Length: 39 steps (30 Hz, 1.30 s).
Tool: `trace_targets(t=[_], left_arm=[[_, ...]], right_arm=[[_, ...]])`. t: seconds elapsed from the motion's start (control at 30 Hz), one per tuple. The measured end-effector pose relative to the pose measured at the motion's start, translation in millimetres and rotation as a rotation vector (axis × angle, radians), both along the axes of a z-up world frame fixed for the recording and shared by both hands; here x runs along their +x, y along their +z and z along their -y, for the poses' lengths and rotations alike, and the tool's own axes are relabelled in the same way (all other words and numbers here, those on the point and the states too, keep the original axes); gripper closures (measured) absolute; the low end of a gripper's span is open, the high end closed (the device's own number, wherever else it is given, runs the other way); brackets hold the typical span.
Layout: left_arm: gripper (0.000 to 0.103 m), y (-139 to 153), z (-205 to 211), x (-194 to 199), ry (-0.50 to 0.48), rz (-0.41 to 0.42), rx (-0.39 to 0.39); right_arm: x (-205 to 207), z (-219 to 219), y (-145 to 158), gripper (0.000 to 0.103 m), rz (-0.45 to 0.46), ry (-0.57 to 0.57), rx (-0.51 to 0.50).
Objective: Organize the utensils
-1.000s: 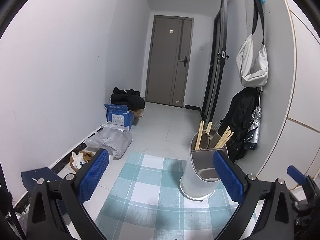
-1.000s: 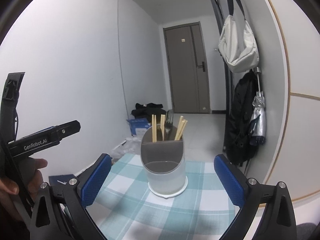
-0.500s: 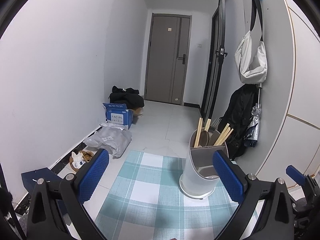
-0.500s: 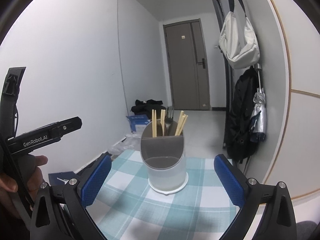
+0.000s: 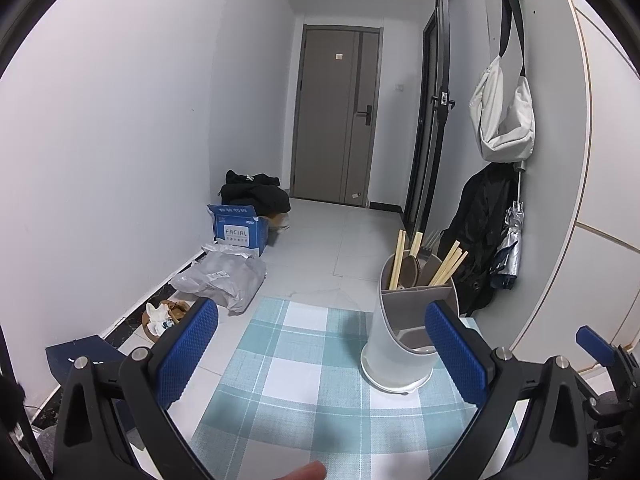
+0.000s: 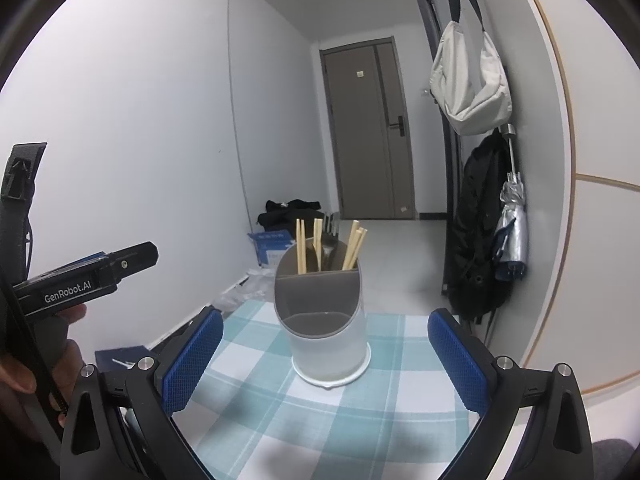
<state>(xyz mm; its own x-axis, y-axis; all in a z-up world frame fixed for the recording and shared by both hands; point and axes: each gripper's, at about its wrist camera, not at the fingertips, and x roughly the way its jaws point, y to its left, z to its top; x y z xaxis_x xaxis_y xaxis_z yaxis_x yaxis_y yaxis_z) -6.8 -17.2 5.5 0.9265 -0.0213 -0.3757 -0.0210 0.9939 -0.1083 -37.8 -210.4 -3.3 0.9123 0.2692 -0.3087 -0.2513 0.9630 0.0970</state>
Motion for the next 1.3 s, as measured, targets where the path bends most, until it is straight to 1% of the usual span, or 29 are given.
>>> trace_targets(t=[0.2,0.4,0.73,0.93,1.3], left_arm=[[0.001,-0.4,-1.4,2.3,-0.012,-0.02,-0.018],[0.001,0.1,0.0,1.0,-0.008,-0.014,-0.01],[0.001,1.5,-2.8,0.4,-0.013,-0.02,-0.023],[0.001,0.9,-1.5,-0.3,-0.012,-0.015,-0.01],[0.001,0.3,-0.9,2.1,-0.019,-0.022,-0.011]], right_arm=[[0.5,0.3,-0.1,0.0,-0.003,0.001,0.001],[0.9,0.9,-0.8,0.0,-0.009,0.001,-0.001],[1.7,1.0,-1.0,0.0,-0.013,-0.001,-0.002],[1.5,1.3,-1.6,0.0,-0.011,-0.001,-0.001],[1.6,2.2,-2.1,0.0,-0.014,-0.004,0.004]])
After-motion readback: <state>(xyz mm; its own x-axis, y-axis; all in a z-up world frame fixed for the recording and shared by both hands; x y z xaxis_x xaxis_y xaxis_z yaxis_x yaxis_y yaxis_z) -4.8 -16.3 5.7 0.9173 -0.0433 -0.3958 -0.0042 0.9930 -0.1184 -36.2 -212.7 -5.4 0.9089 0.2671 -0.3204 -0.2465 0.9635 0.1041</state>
